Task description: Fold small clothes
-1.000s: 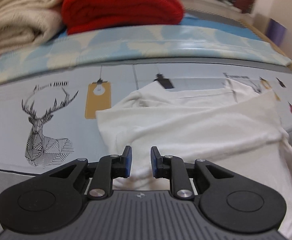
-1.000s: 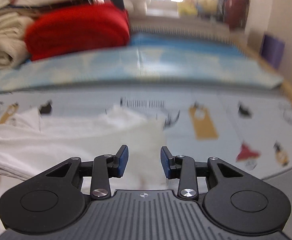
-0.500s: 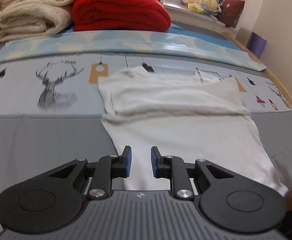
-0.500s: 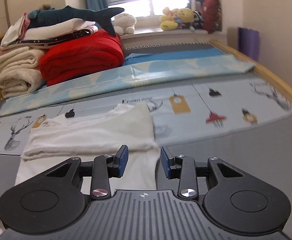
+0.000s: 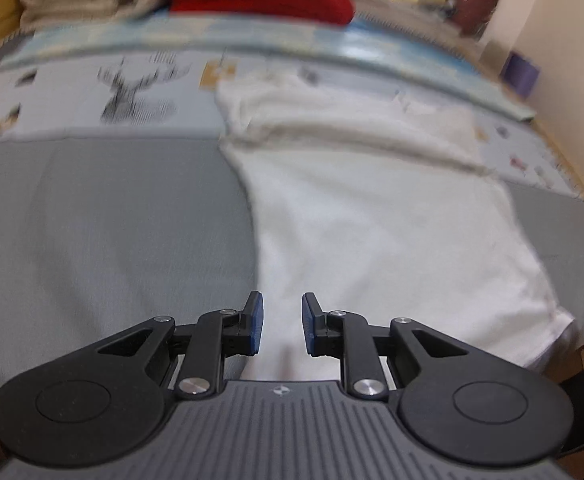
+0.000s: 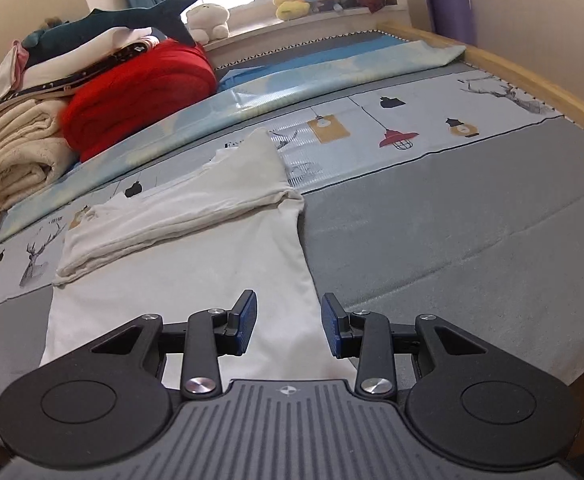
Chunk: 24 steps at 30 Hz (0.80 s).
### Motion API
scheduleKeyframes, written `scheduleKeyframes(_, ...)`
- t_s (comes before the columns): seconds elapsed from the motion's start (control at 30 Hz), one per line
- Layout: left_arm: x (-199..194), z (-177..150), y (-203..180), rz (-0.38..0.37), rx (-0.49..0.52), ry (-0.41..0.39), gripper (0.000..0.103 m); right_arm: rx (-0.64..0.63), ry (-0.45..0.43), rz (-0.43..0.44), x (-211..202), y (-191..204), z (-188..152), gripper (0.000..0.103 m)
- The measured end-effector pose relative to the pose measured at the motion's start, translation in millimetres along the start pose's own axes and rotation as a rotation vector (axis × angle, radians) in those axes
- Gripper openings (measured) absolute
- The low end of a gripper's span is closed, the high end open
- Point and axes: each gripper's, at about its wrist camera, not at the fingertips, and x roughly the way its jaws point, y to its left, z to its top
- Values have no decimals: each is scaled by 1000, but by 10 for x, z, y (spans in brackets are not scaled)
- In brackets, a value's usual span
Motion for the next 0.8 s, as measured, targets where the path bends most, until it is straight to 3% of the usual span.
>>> scheduleKeyframes(0.03, 27, 25, 21, 19, -30, 29, 23, -7, 3, 1, 4, 7, -14, 38)
scheduleKeyframes(0.17, -37, 59, 63, -29, -91, -6, 23, -59, 30, -36, 0, 48, -20, 38)
scheduleKeyframes(0.37, 61, 55, 19, -26, -77, 11, 23, -124, 23, -61, -25, -3, -51, 38)
scheduleKeyframes(0.43, 126, 72, 24, -22, -80, 23, 23, -98, 44, -69, 102, -102, -135, 38)
scheduleKeyframes(0.5, 203, 88, 85, -35, -112, 44, 23, -34, 130, -97, 287, -174, -154, 38)
scheduleKeyframes(0.57, 263, 84, 169, -64, -170, 75, 23, 11, 130, -47, 333, -203, -128, 38)
scheduleKeyframes(0.73, 413, 68, 249, -83, -240, 144, 31, 49, 204, -74, 473, -315, -193, 39)
scheduleKeyframes(0.8, 441, 60, 253, -71, -247, 158, 31, 57, 233, -92, 523, -367, -227, 47)
